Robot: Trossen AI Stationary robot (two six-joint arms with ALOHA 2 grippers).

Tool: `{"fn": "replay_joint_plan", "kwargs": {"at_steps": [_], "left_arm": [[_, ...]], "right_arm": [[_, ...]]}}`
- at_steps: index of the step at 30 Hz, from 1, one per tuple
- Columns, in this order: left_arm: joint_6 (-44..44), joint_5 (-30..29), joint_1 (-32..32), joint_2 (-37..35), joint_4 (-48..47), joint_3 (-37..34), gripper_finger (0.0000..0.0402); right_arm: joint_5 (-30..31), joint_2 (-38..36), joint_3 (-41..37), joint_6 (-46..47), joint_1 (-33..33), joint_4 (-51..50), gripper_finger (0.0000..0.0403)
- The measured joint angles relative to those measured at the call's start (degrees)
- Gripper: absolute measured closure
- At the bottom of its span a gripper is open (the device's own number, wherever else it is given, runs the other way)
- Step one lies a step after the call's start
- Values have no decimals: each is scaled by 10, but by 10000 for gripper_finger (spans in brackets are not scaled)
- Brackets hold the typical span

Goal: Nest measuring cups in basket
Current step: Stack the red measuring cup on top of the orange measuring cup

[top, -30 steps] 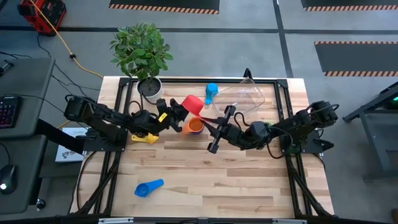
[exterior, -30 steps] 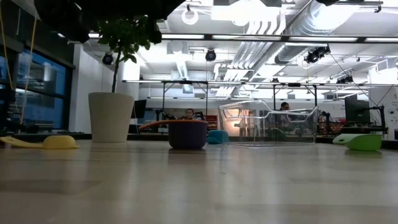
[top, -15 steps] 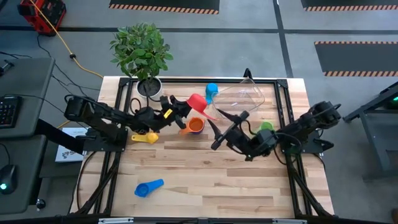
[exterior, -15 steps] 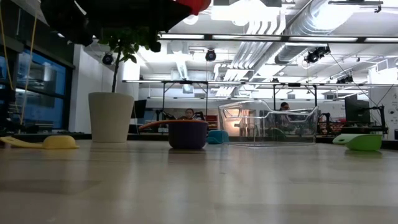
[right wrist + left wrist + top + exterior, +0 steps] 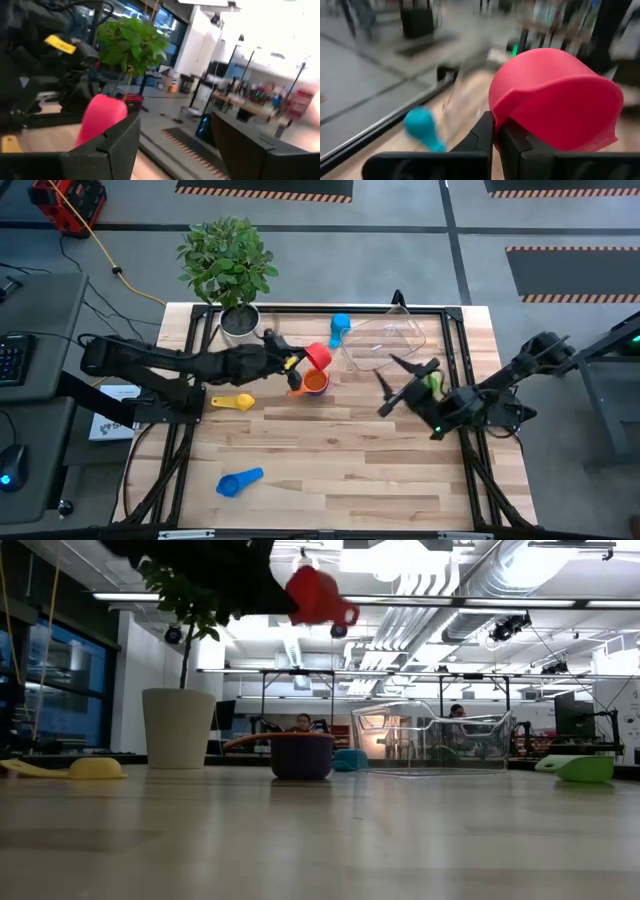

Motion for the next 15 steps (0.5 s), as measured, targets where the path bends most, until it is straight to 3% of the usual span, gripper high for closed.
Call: {"fn": "replay_joint_plan", "kwargs": {"at_steps": [7,15], "left_arm": [[55,26,-2,63,-473,219,400],[216,68,10,216,-700,391,400]], "right_arm": [[-46,-80,-75,126,-8,-10,167],[-74,-86,-69,157,-8,-65,167]]}}
